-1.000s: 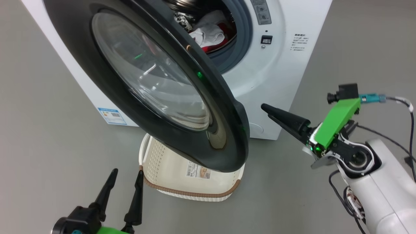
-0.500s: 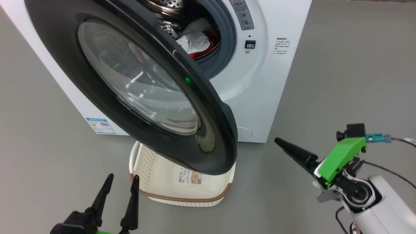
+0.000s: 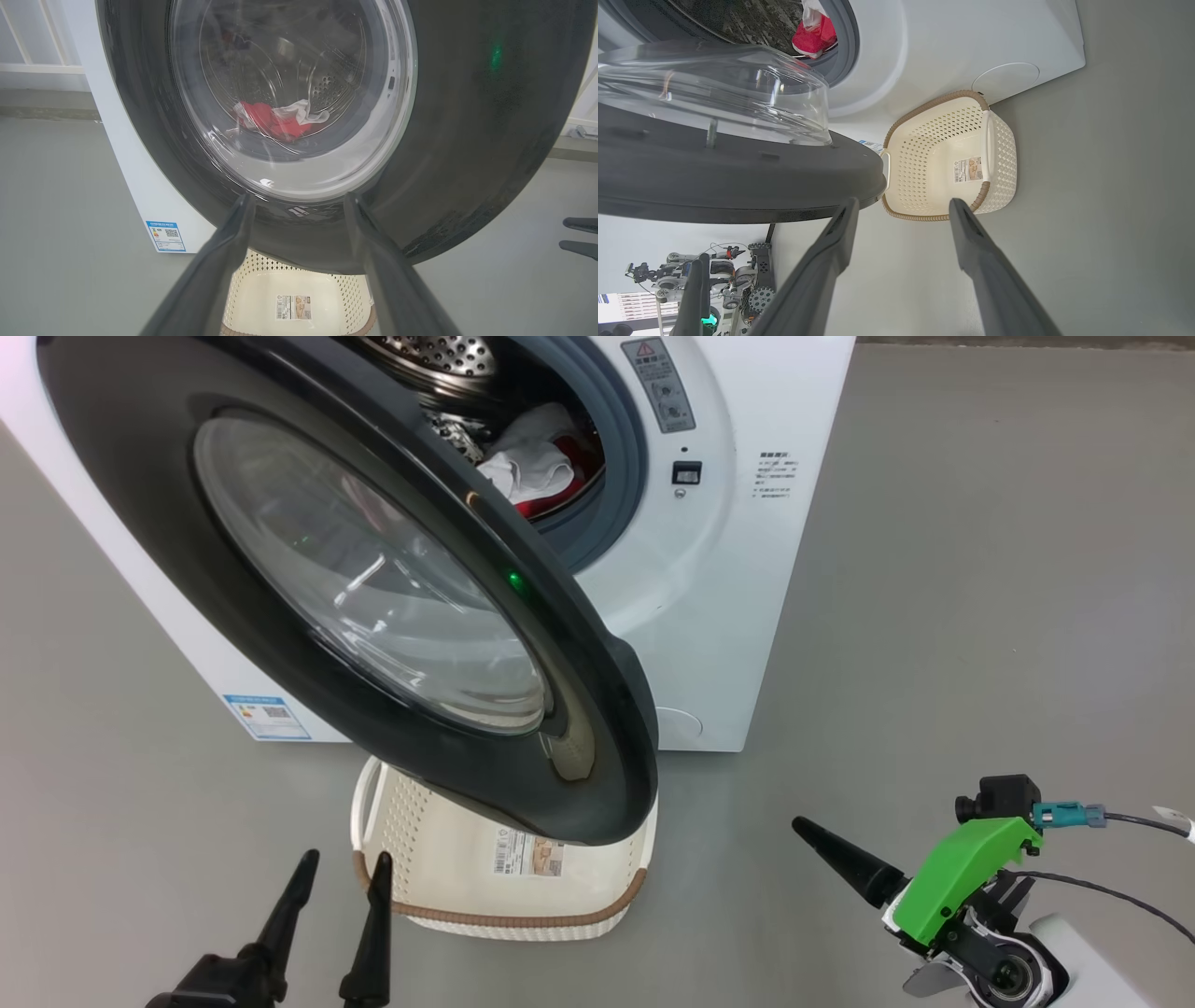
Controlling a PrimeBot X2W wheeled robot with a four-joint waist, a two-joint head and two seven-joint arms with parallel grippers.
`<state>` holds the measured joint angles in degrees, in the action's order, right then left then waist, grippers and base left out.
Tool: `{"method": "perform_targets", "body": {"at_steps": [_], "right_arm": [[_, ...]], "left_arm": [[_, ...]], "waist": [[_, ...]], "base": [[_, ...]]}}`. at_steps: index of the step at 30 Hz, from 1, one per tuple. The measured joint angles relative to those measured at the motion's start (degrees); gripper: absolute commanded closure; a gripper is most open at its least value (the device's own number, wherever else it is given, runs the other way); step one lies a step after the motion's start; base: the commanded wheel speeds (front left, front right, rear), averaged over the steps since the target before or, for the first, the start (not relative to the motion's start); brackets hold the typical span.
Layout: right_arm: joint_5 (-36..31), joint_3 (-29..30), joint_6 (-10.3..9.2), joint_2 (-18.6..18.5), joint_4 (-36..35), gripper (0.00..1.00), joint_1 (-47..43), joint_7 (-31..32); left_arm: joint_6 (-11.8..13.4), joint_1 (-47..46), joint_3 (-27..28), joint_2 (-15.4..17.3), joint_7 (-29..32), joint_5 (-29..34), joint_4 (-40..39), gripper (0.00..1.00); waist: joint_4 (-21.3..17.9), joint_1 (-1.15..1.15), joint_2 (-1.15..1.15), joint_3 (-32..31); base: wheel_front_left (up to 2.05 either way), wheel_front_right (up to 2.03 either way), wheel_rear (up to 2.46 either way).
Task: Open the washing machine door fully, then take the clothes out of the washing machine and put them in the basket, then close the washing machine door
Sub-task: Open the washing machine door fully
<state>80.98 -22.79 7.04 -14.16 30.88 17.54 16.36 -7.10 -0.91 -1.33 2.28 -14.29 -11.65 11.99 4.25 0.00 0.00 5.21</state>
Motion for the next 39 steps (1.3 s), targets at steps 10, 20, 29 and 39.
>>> {"method": "perform_targets", "body": {"at_steps": [10,20,29,39], "right_arm": [[-3.5,-4.7,0.0,-1.7,-0.4,0.0,-1.6,-9.1],[-10.2,-15.0,0.01,-5.3,0.4,0.0,-2.0,-24.5],[-17.5,-17.4,0.01,-6.5,2.0,0.0,-1.9,-30.5],[-43.4,2.7,0.01,-1.4,-4.3,0.0,-6.7,-30.6]], "left_arm": [[0.0,0.1,0.9,0.0,0.0,0.0,0.7,0.0],[-0.1,0.1,1.2,0.0,0.0,0.0,1.1,0.0],[-0.1,0.1,1.4,0.0,0.0,0.0,1.3,0.0],[-0.1,0.1,1.4,0.0,0.0,-0.1,1.3,0.0]], "waist": [[-1.2,0.0,0.0,0.1],[-1.8,0.0,0.0,0.6],[-1.9,0.0,0.0,0.5],[-1.8,0.0,0.0,0.7]], "base": [[0.0,0.0,0.0],[0.0,0.0,0.0],[0.0,0.0,0.0],[0.0,0.0,0.0]]}}
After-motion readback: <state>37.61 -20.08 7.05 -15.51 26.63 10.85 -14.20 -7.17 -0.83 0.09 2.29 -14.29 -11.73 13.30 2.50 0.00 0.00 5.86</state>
